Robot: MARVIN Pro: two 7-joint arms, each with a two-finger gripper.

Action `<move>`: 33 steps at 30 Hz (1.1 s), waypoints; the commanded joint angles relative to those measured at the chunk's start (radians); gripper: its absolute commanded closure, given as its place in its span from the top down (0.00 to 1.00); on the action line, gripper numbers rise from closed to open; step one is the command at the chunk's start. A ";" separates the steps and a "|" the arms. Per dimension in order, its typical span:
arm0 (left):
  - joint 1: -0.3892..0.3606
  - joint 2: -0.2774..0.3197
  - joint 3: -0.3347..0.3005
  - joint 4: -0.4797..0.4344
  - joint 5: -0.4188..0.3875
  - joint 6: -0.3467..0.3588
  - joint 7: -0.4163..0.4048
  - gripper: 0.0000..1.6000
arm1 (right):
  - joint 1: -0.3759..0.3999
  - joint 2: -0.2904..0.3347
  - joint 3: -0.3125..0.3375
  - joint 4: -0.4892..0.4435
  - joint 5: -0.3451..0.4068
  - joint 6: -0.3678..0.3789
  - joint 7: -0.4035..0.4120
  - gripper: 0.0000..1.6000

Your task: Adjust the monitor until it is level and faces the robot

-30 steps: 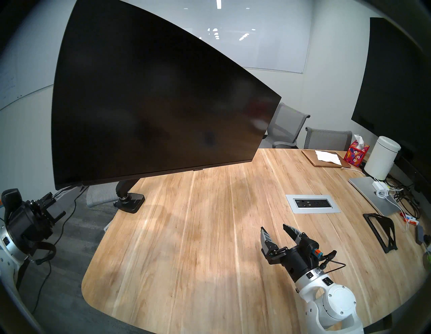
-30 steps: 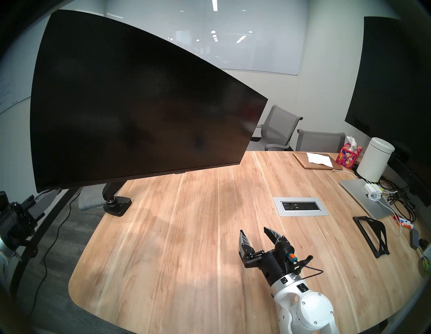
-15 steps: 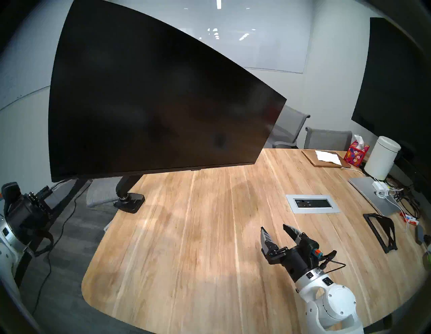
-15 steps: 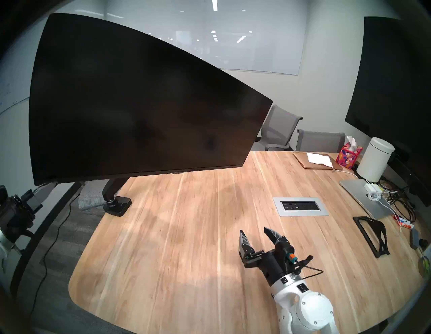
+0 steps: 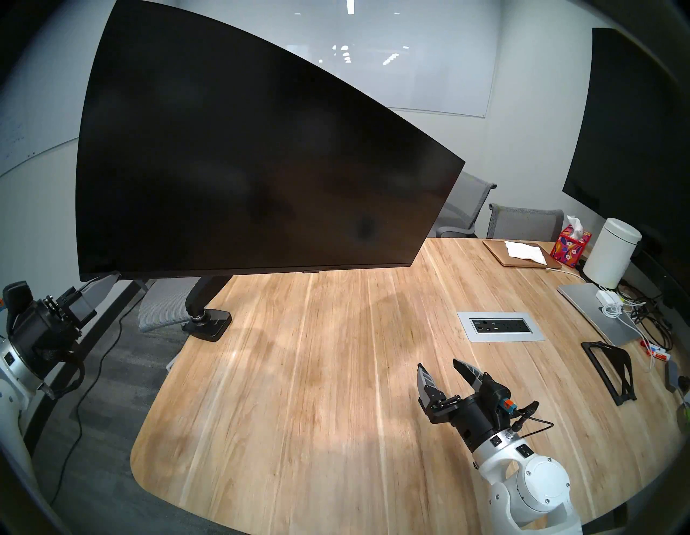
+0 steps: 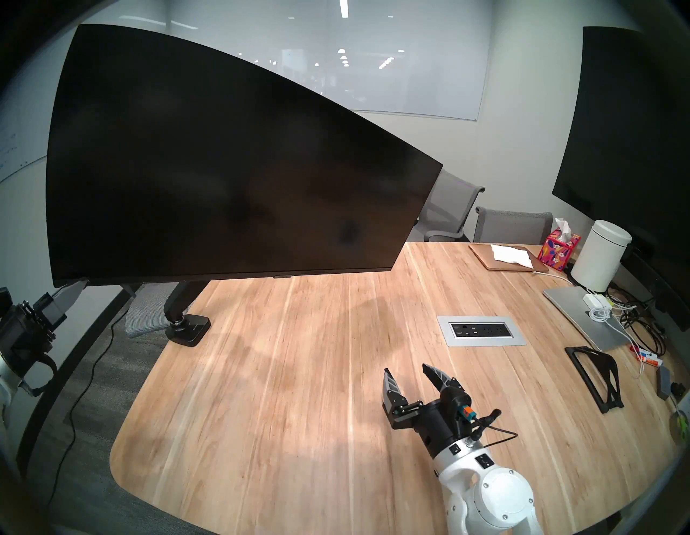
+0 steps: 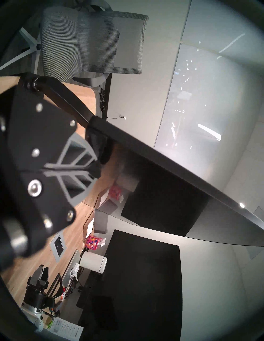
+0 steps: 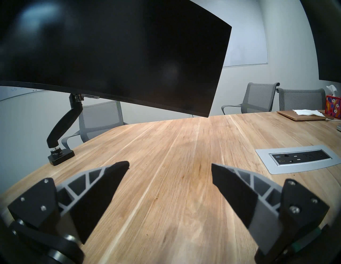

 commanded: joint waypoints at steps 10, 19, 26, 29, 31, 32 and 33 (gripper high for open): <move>-0.083 0.069 0.044 0.052 0.024 -0.006 0.066 0.00 | 0.003 0.000 0.002 -0.020 -0.001 0.000 -0.001 1.00; -0.125 0.096 0.087 0.090 0.056 -0.014 0.103 0.00 | 0.003 0.000 0.002 -0.020 -0.002 0.000 0.000 1.00; -0.161 0.116 0.121 0.127 0.078 -0.021 0.132 0.00 | 0.003 -0.001 0.003 -0.020 -0.002 0.000 0.000 1.00; -0.173 0.121 0.130 0.138 0.085 -0.024 0.138 0.00 | 0.003 -0.001 0.003 -0.020 -0.002 0.000 0.000 1.00; -0.184 0.127 0.136 0.148 0.088 -0.026 0.145 0.00 | 0.003 -0.001 0.003 -0.020 -0.002 0.000 0.000 1.00; -0.189 0.129 0.138 0.152 0.089 -0.026 0.147 0.00 | 0.003 -0.001 0.003 -0.020 -0.002 0.000 0.000 1.00; -0.195 0.131 0.140 0.155 0.089 -0.027 0.151 0.00 | 0.003 -0.001 0.003 -0.020 -0.002 0.000 0.000 1.00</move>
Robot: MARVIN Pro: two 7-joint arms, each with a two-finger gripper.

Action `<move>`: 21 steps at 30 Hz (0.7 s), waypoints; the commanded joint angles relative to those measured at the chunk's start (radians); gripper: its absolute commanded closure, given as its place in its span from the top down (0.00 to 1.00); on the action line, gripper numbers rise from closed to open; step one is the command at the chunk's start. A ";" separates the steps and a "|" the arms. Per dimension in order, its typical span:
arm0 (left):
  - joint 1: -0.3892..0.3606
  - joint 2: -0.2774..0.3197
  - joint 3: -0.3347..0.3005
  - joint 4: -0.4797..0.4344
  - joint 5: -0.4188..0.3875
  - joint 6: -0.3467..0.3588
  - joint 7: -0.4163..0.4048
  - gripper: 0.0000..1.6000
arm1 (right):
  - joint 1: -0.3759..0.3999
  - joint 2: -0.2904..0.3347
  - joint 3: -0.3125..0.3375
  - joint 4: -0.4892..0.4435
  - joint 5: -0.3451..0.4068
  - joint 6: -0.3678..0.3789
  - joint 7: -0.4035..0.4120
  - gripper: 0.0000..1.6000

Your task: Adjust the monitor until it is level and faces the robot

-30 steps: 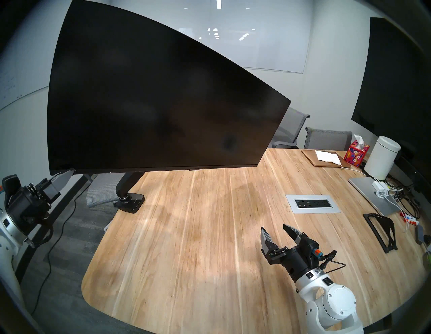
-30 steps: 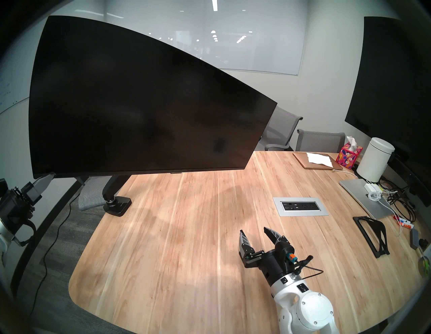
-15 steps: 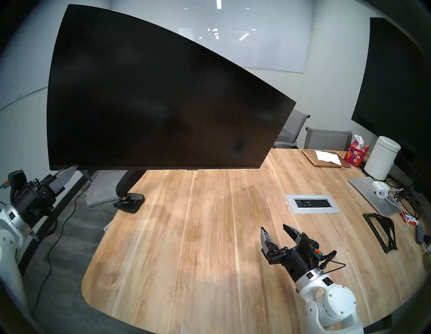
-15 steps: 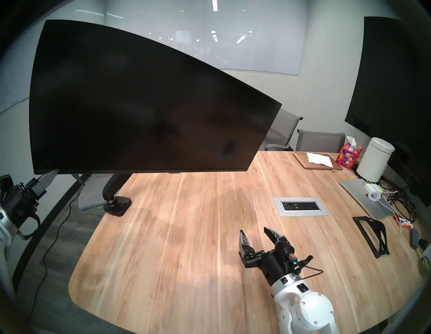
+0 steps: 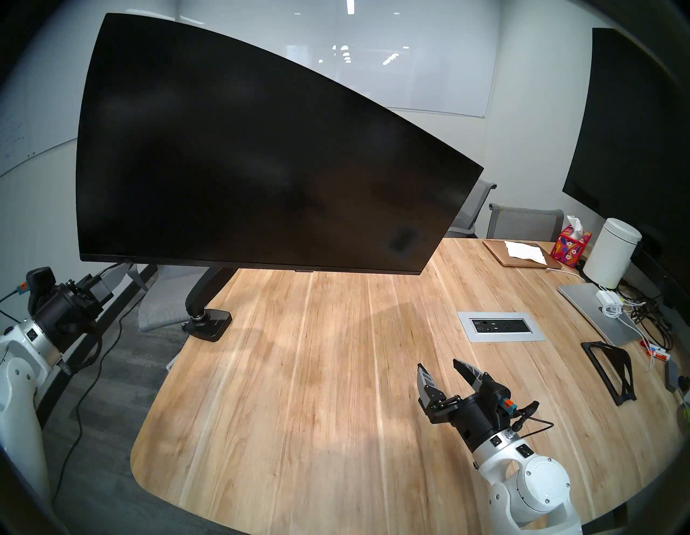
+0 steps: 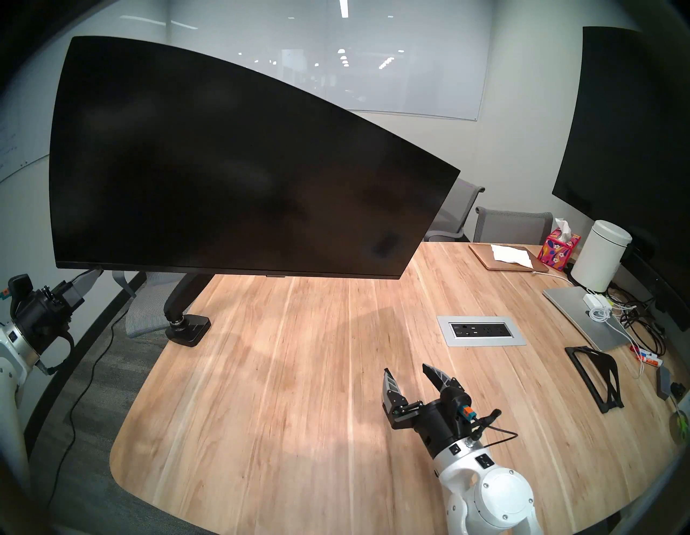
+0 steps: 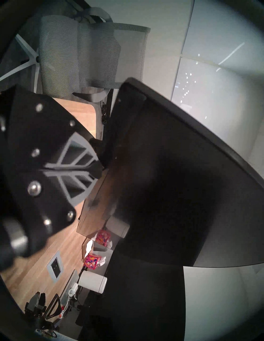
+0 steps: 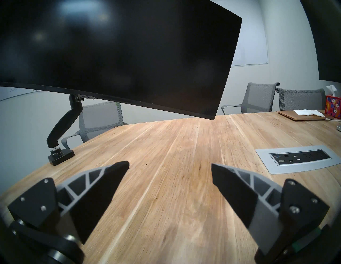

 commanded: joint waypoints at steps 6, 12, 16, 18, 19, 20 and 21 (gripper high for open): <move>-0.063 0.035 0.000 0.022 -0.001 -0.003 0.027 0.00 | 0.003 0.000 0.002 -0.020 -0.001 0.000 -0.001 1.00; -0.078 0.039 -0.006 0.022 -0.008 0.004 0.031 0.00 | 0.003 0.000 0.002 -0.020 -0.001 0.000 0.000 1.00; -0.079 0.038 -0.015 0.018 -0.016 0.012 0.031 0.00 | 0.003 0.000 0.002 -0.020 -0.002 0.000 0.000 1.00; -0.078 0.037 -0.017 0.016 -0.018 0.014 0.029 0.00 | 0.003 0.000 0.002 -0.020 -0.002 0.000 0.000 1.00; -0.078 0.037 -0.017 0.016 -0.019 0.015 0.029 0.00 | 0.003 0.000 0.002 -0.020 -0.002 0.000 0.000 1.00; -0.078 0.037 -0.018 0.016 -0.020 0.016 0.029 0.00 | 0.003 0.000 0.002 -0.020 -0.002 0.000 0.000 1.00; -0.078 0.037 -0.018 0.016 -0.020 0.017 0.030 0.00 | 0.003 0.000 0.002 -0.020 -0.002 0.000 0.000 1.00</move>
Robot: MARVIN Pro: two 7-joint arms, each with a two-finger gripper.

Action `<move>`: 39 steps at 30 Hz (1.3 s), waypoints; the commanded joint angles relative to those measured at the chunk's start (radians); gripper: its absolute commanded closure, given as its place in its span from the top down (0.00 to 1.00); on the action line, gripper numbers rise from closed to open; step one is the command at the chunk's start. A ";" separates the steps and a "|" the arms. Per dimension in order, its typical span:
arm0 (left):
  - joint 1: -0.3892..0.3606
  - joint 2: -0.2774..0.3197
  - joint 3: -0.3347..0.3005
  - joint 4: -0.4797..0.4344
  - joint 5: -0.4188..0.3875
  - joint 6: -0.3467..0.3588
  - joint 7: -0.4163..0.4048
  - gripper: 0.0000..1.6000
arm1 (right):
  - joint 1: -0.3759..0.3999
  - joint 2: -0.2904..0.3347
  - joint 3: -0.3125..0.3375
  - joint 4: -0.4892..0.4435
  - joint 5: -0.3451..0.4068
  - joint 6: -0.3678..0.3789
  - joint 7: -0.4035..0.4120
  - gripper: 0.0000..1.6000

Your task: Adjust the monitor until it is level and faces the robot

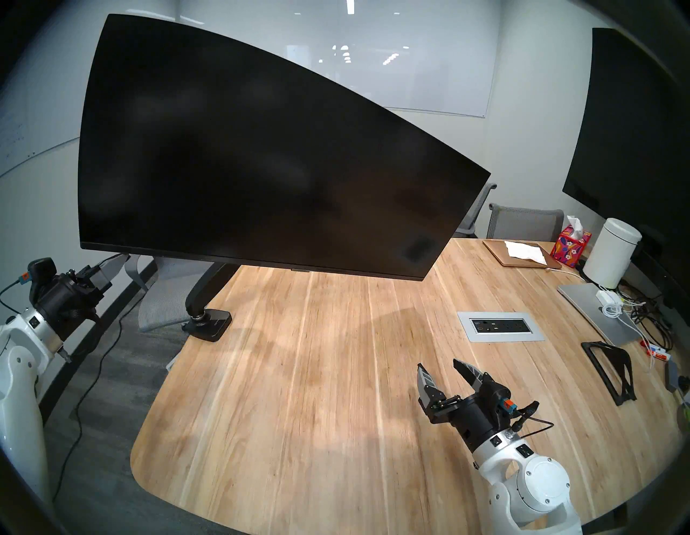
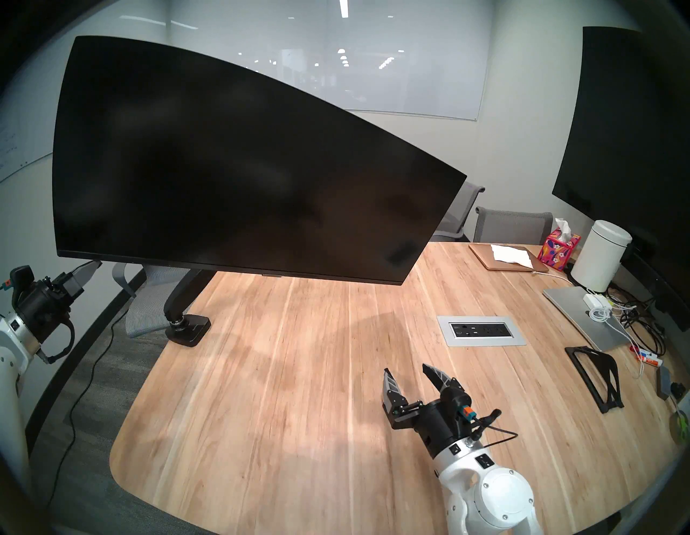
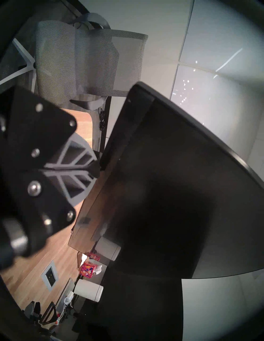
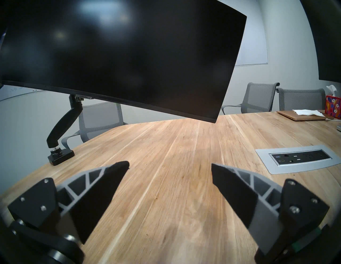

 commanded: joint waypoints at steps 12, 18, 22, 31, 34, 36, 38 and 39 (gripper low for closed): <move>-0.049 0.024 -0.010 -0.011 -0.015 0.003 0.025 0.00 | 0.003 0.000 0.002 -0.020 -0.001 0.000 0.000 1.00; -0.077 0.038 0.007 0.007 -0.004 -0.015 0.043 0.00 | 0.003 0.000 0.002 -0.020 -0.002 0.000 0.000 1.00; -0.097 0.051 0.011 0.018 -0.005 -0.012 0.054 0.00 | 0.003 0.000 0.002 -0.020 -0.002 0.000 0.000 1.00; -0.137 0.072 0.038 0.051 0.010 -0.013 0.084 0.00 | 0.003 -0.001 0.002 -0.020 -0.002 0.000 0.001 1.00; -0.152 0.082 0.053 0.069 0.021 -0.019 0.093 0.00 | 0.003 -0.001 0.003 -0.020 -0.002 0.000 0.001 1.00; -0.161 0.088 0.061 0.079 0.028 -0.023 0.096 0.00 | 0.003 -0.001 0.003 -0.020 -0.002 0.000 0.001 1.00; -0.169 0.094 0.070 0.092 0.037 -0.029 0.098 0.00 | 0.003 -0.001 0.003 -0.020 -0.002 0.000 0.001 1.00; -0.172 0.096 0.073 0.097 0.039 -0.031 0.098 0.00 | 0.003 -0.001 0.003 -0.020 -0.002 0.000 0.001 1.00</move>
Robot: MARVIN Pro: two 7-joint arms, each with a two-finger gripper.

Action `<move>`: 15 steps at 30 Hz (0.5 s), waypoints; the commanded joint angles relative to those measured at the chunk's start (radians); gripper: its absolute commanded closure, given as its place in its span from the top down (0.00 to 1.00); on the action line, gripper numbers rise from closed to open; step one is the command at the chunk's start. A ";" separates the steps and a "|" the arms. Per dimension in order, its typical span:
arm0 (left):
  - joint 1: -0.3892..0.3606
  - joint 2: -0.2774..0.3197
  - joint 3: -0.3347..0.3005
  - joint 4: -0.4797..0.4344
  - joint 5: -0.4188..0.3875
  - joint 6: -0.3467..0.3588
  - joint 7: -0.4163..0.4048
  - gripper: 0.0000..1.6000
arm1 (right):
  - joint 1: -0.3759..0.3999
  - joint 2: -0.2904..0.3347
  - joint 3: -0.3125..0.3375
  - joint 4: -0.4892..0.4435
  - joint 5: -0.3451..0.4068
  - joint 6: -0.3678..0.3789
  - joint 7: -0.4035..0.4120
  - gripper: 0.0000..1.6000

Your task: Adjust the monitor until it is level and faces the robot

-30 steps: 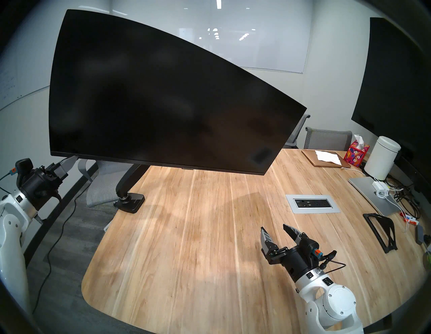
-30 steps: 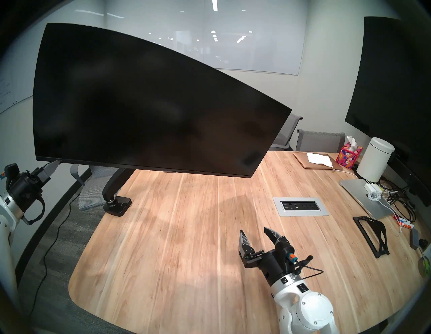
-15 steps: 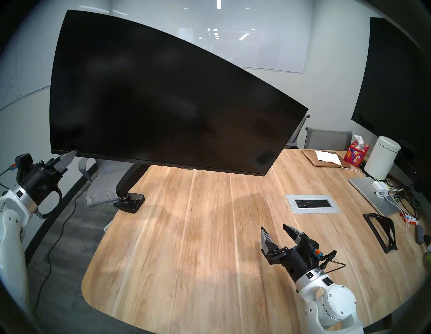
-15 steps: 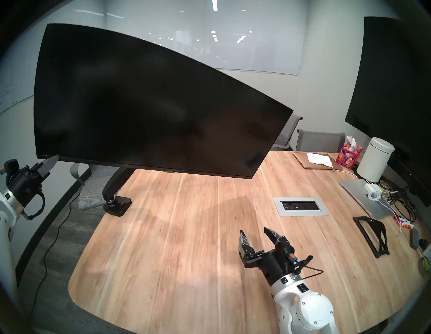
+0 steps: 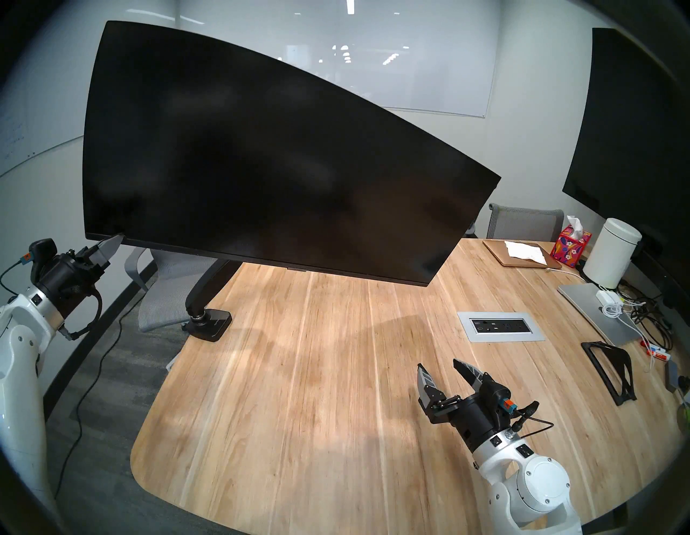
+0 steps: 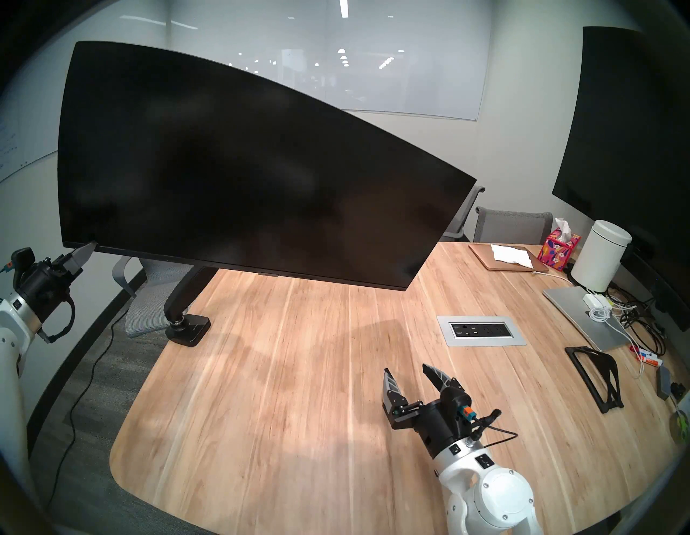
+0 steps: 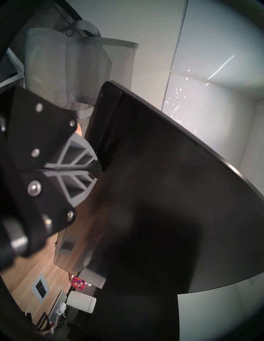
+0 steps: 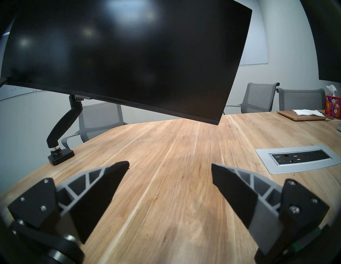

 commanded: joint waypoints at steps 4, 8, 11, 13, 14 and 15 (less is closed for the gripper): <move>-0.059 0.043 0.018 0.035 0.020 -0.026 0.013 0.00 | 0.003 0.001 0.002 -0.020 -0.001 0.000 -0.001 1.00; -0.070 0.047 0.022 0.050 0.024 -0.031 0.012 0.00 | 0.003 0.000 0.002 -0.020 -0.001 0.000 -0.001 1.00; -0.077 0.050 0.024 0.059 0.027 -0.032 0.012 0.00 | 0.003 0.000 0.002 -0.020 -0.001 0.000 0.000 1.00; -0.081 0.050 0.024 0.062 0.029 -0.032 0.012 0.00 | 0.003 0.000 0.002 -0.020 -0.001 0.000 0.000 1.00; -0.084 0.052 0.024 0.065 0.030 -0.032 0.012 0.00 | 0.003 0.000 0.002 -0.020 -0.001 0.000 0.000 1.00; -0.088 0.054 0.025 0.068 0.031 -0.032 0.013 0.00 | 0.003 0.000 0.002 -0.020 -0.001 0.000 0.000 1.00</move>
